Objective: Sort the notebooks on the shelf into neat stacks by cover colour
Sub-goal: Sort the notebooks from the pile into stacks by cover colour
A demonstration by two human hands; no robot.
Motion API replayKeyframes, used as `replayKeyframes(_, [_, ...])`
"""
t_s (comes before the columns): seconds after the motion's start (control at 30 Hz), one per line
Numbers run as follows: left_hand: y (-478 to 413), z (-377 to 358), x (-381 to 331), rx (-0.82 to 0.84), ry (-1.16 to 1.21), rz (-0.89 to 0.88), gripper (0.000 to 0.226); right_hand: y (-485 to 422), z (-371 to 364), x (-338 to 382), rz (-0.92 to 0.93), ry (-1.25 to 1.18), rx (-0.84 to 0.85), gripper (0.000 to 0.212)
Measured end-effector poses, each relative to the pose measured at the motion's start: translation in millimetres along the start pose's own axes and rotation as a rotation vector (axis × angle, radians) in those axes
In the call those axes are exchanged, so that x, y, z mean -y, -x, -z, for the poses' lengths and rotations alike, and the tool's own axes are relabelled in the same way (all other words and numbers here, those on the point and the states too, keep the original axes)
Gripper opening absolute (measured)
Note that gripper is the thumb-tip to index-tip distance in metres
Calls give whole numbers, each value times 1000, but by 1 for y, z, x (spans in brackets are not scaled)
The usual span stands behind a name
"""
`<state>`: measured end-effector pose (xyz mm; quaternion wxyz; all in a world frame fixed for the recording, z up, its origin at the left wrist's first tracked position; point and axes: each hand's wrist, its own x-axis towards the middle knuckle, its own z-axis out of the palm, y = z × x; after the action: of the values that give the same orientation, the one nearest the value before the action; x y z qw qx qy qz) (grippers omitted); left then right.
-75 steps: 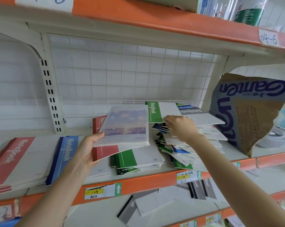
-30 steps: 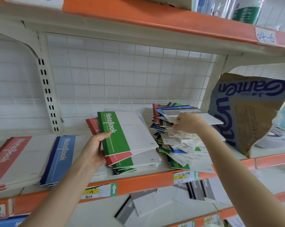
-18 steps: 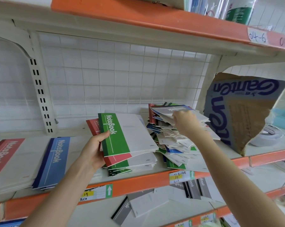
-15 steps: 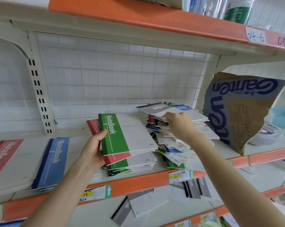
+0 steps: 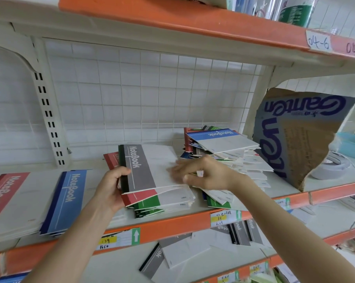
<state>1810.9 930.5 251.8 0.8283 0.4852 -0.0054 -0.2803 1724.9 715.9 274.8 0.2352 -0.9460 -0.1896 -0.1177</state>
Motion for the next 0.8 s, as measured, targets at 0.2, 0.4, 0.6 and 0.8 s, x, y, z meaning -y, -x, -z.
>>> replayKeyframes(0.2, [3, 2, -2, -12, 0, -20, 16, -8, 25, -26, -683, 438, -257, 38])
replayKeyframes(0.4, [5, 2, -2, -38, -29, -25, 21, -12, 31, -39, -834, 684, -127, 27])
replayKeyframes(0.6, [2, 6, 0, -40, -50, -39, 15, -11, 29, -30, -736, 732, -230, 21])
replayKeyframes(0.8, [-5, 6, -1, 23, 43, -15, 18, -4, -2, -14, -17, 315, -180, 25])
